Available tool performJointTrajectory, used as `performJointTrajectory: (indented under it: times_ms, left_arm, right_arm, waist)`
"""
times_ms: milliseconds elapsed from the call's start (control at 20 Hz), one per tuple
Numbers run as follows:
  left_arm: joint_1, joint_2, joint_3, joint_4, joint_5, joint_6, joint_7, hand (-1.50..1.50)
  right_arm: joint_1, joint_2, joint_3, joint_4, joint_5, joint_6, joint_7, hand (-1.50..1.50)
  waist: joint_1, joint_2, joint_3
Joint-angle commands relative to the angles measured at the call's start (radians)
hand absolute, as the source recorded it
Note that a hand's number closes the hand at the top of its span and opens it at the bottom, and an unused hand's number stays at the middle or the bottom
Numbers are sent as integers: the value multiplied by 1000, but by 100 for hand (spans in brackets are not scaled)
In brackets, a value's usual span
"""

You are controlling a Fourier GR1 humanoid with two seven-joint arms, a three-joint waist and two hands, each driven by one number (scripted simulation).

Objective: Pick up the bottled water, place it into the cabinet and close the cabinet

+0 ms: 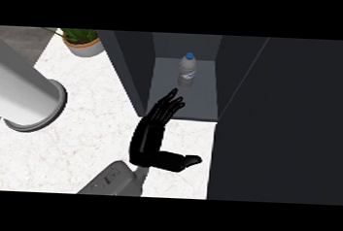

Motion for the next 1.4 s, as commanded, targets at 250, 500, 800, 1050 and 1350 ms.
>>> performJointTrajectory:
  times_ms: [250, 500, 800, 1050, 1350]
  left_arm:
    - [411, 259, -24, -358, -4, -35, -102, -150]
    - [488, 363, -22, -419, -1, -130, -137, -150]
    - [625, 536, 68, -510, 42, -227, -201, -150]
    - [724, 616, 109, -553, 63, -305, -265, -150]
    - [781, 738, 185, -546, 108, -443, -301, -150]
  right_arm:
    - [19, -141, 36, -124, 145, 42, 56, 150]
    - [-104, -279, 27, -137, 222, 131, 66, 150]
    - [-198, -323, 76, -167, 229, 119, 126, 150]
    - [-267, -299, 185, -206, 196, 79, 237, 150]
    - [-393, -291, 266, -161, 123, 84, 378, 150]
  waist:
    - [15, 1, -2]
    - [31, 2, -5]
    - [50, 4, -7]
    - [51, 11, -8]
    - [79, 26, -10]
